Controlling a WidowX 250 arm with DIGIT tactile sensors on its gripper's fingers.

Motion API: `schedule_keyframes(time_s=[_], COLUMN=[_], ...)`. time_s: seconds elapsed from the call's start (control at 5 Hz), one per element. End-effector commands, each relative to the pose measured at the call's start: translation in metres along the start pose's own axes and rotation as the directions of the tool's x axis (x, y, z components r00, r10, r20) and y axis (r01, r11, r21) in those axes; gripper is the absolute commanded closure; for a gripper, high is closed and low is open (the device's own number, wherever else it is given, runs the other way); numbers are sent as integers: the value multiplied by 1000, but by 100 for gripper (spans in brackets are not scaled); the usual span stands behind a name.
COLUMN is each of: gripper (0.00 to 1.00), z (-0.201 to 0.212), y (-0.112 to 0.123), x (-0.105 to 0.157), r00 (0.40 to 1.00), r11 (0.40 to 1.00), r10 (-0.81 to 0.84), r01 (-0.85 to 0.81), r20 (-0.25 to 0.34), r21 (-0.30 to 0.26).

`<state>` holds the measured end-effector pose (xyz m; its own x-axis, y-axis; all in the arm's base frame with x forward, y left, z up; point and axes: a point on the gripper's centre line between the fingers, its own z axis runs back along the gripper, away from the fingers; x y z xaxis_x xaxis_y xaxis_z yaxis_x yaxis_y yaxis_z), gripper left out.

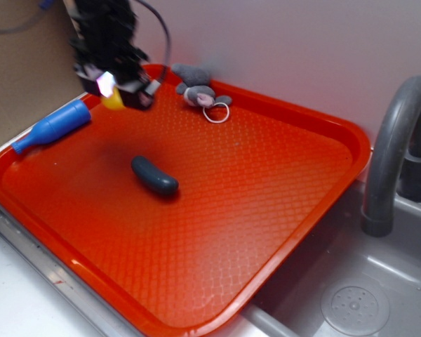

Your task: Grab the yellow duck.

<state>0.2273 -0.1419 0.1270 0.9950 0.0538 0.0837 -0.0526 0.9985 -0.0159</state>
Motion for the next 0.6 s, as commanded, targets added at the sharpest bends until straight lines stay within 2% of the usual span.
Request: schedule_keyframes(time_s=[0.0,0.2,0.4], gripper=[100,100,100], z=[89,111,110], y=[43,50,50], x=[-23,-38,-37], r00=[991,977,981], r11=[977,973,976], r10=[122,180,136], r01=[-110,-159,-108], r20=[55,115,142], r21=[-184,-169,-191])
